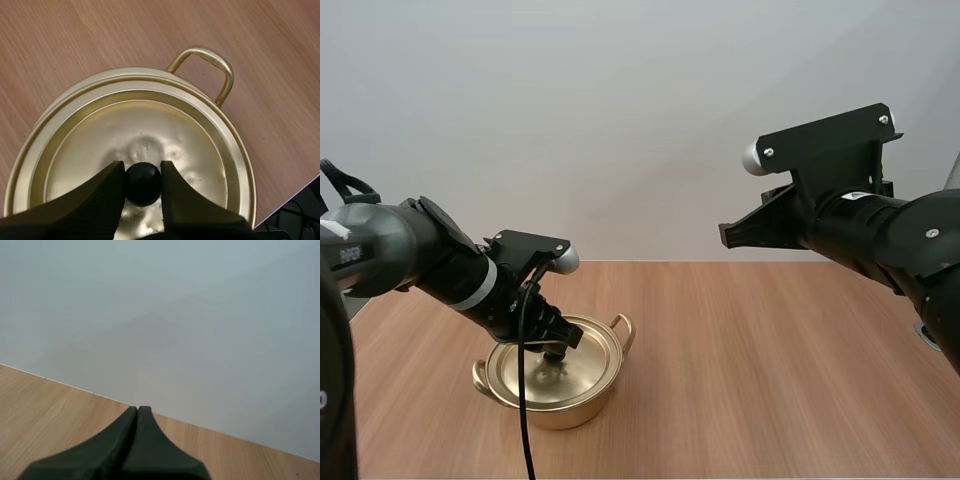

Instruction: Open the pot, put the car inside, and close it

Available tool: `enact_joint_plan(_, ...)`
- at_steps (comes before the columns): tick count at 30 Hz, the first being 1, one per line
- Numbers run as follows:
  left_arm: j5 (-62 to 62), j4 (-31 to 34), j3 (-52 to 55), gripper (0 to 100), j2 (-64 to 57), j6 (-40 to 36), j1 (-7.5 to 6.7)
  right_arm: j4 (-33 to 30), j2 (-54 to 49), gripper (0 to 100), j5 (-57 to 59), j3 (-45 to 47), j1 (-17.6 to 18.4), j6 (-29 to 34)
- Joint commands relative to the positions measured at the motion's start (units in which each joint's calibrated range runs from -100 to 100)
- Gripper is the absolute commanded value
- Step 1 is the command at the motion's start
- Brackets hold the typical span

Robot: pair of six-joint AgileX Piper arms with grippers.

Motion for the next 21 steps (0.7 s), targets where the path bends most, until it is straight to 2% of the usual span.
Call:
enact_joint_plan(1,0.1,-0.8,0.0,0,0.1,1.1,0.0,-0.1,0.0,0,0.0,0.1,0.0,0.0)
enact_joint_plan(3,0.5,-1.3,0.0,9,0.1,1.9,0.0,-0.1,0.0,0,0.4,0.1,0.0,0.0)
enact_joint_plan(5,0.5,-2.0,0.0,27,0.1,2.1,0.0,-0.1,0.0,0,1.2,0.1,0.0,0.0)
enact_joint_plan(8,-0.2,-3.2,0.0,73,0.1,2.1,0.0,-0.1,0.0,0,1.2,0.1,0.0,0.0)
enact_joint_plan(9,-0.2,-3.3,0.0,92,-0.1,2.1,0.0,-0.1,0.0,0,1.2,0.1,0.0,0.0)
enact_joint_plan(10,-0.2,-3.4,0.0,100,-0.2,2.1,0.0,-0.1,0.0,0,1.2,0.1,0.0,0.0)
enact_joint_plan(13,1.3,-2.9,-1.0,100,-1.8,0.5,0.0,-0.1,0.0,0,1.2,0.1,0.0,0.0)
enact_joint_plan(16,4.0,-4.0,-3.5,100,-5.9,2.3,0.0,-0.1,0.0,0,1.5,0.1,0.0,0.0)
enact_joint_plan(21,-4.3,-15.1,-6.2,100,-19.1,5.8,0.27,0.0,0.0,0,5.2,0.1,0.0,0.0)
